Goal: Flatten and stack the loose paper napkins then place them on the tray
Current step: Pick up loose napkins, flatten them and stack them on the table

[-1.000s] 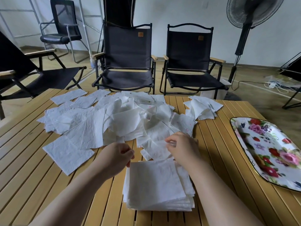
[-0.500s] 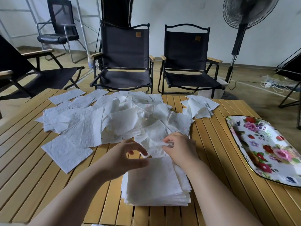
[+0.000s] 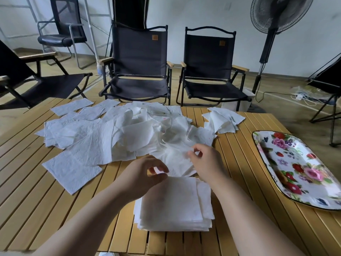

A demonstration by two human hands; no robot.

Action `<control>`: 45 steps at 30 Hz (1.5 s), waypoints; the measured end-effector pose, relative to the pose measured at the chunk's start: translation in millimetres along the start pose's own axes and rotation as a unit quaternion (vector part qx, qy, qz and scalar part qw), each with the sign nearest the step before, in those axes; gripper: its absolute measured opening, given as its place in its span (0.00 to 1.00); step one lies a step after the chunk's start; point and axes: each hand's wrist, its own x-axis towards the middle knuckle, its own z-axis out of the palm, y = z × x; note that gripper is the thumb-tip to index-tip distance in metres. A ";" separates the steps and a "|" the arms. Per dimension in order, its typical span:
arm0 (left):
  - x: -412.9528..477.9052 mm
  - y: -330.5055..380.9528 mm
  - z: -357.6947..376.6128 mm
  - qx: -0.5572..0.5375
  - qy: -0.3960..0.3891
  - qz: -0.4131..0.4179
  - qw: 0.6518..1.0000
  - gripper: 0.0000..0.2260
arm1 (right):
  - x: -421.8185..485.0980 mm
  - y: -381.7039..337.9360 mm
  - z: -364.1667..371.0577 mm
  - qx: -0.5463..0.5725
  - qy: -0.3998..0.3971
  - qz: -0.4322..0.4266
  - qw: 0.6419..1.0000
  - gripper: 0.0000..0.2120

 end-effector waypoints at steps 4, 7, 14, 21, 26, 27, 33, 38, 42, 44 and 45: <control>1.4 -1.8 -1.0 -0.047 0.070 -0.056 0.995 0.25 | -6.0 -16.3 -17.7 0.146 -0.064 0.019 0.987 0.13; -1.1 1.5 -10.1 -0.192 0.067 -0.115 0.972 0.38 | -16.6 -27.8 -35.8 0.309 -0.114 0.046 0.943 0.12; -13.0 29.3 -25.3 -0.453 -0.022 -0.119 0.883 0.19 | -40.0 -32.0 -58.9 0.455 -0.155 0.131 0.867 0.13; -24.4 29.3 -26.3 -0.280 -0.038 -0.134 0.950 0.08 | -51.0 -24.8 -71.7 0.260 -0.269 0.128 0.919 0.17; -31.5 24.1 -13.2 -0.134 -0.123 -0.199 0.963 0.07 | -52.2 -20.9 -59.8 0.061 -0.337 0.147 0.928 0.10; -30.7 22.1 -11.6 -0.107 -0.140 -0.204 0.963 0.08 | -51.4 -21.5 -57.4 0.018 -0.338 0.146 0.930 0.12; -17.5 12.7 -11.2 -0.020 -0.072 -0.211 0.975 0.19 | -35.6 -7.4 -48.5 -0.040 -0.142 0.148 0.978 0.16; -5.6 -2.2 -10.6 -0.013 0.055 -0.189 0.980 0.10 | -19.4 8.1 -24.7 -0.030 -0.043 0.101 0.994 0.10; 5.5 -10.3 -5.9 -0.036 0.072 -0.164 0.983 0.07 | -1.7 17.0 -10.1 -0.001 0.015 0.122 0.992 0.18; 13.5 -10.9 -2.2 -0.081 0.058 -0.155 0.983 0.10 | 3.8 21.3 -5.5 -0.007 0.010 0.139 0.990 0.19; 18.0 -8.9 0.3 -0.097 0.045 -0.155 0.982 0.10 | 5.8 23.1 -3.9 -0.012 0.004 0.146 0.989 0.18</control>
